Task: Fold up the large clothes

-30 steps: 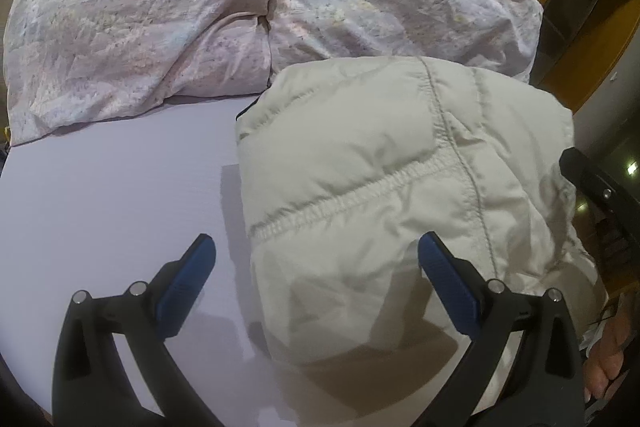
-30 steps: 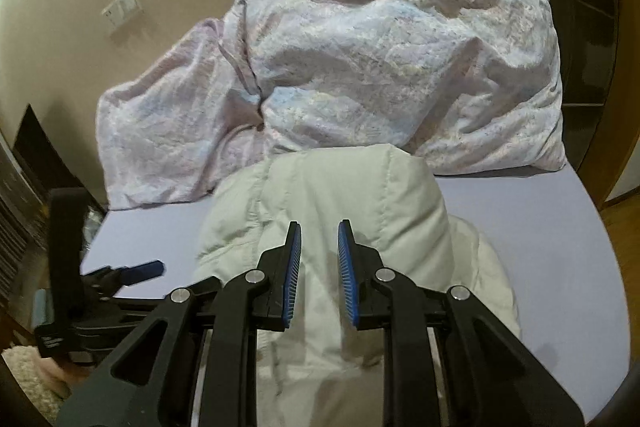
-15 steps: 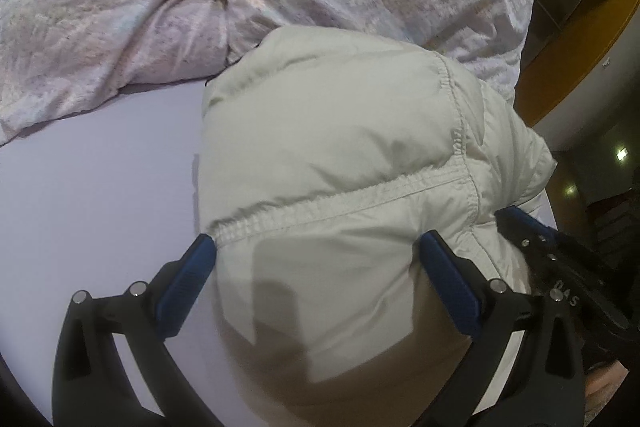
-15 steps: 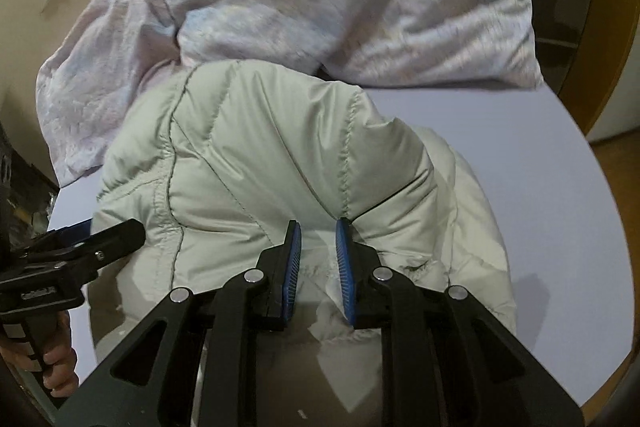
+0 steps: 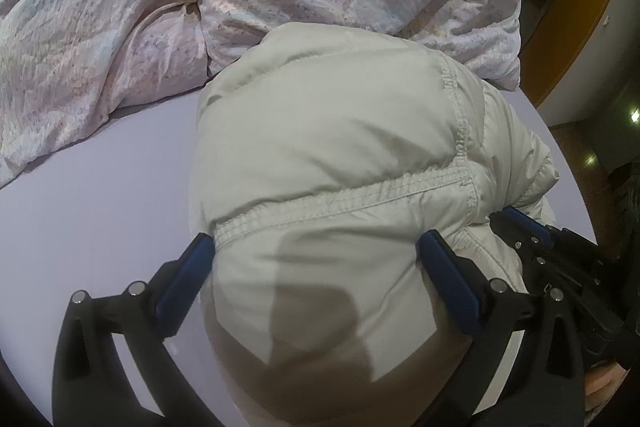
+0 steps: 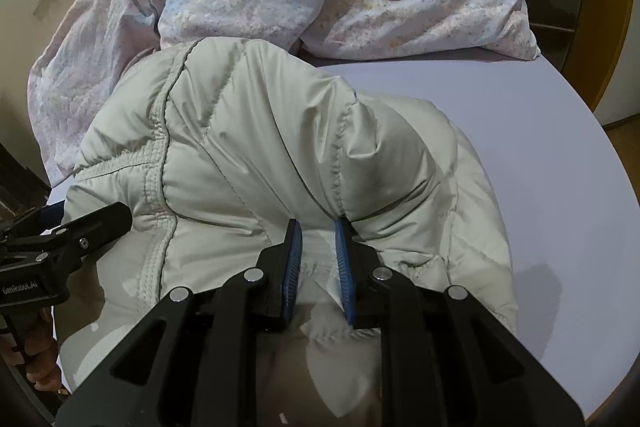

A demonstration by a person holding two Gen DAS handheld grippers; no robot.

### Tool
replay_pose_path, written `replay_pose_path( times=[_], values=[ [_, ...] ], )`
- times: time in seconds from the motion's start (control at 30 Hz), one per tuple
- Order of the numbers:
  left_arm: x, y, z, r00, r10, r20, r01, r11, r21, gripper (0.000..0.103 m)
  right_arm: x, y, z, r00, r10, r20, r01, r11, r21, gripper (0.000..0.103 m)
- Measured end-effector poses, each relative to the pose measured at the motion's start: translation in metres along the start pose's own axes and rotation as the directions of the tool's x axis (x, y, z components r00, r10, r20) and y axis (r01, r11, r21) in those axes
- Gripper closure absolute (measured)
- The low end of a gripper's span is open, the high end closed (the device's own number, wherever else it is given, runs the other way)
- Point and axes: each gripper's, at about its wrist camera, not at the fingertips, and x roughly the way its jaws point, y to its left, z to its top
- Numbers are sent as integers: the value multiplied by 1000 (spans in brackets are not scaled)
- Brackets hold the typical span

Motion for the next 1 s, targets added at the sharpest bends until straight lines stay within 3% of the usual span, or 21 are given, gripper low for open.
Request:
replay_pose_path(
  times=[0.5, 0.7, 0.77, 0.9, 1.0],
  values=[
    [11, -6, -3, 999, 44, 23, -45, 999, 25, 2, 10, -4, -5, 1000, 26, 15, -26, 1000, 8, 85],
    [9, -1, 0, 999, 43, 18, -43, 999, 10, 2, 7, 1, 9, 999, 2, -47, -2, 1000, -8, 85],
    [0, 6, 2, 1000, 22, 21, -22, 1000, -22, 2, -11, 4, 15, 1000, 15, -5, -15, 1000, -4, 85],
    [-21, 22, 10, 994, 32, 102, -24, 997, -77, 2, -37, 11, 32, 992, 60, 112, -59, 998, -6, 85],
    [-21, 25, 22, 994, 48, 101, -40, 995, -88, 2, -28, 9, 44, 994, 41, 104, -42, 999, 13, 85]
  ],
)
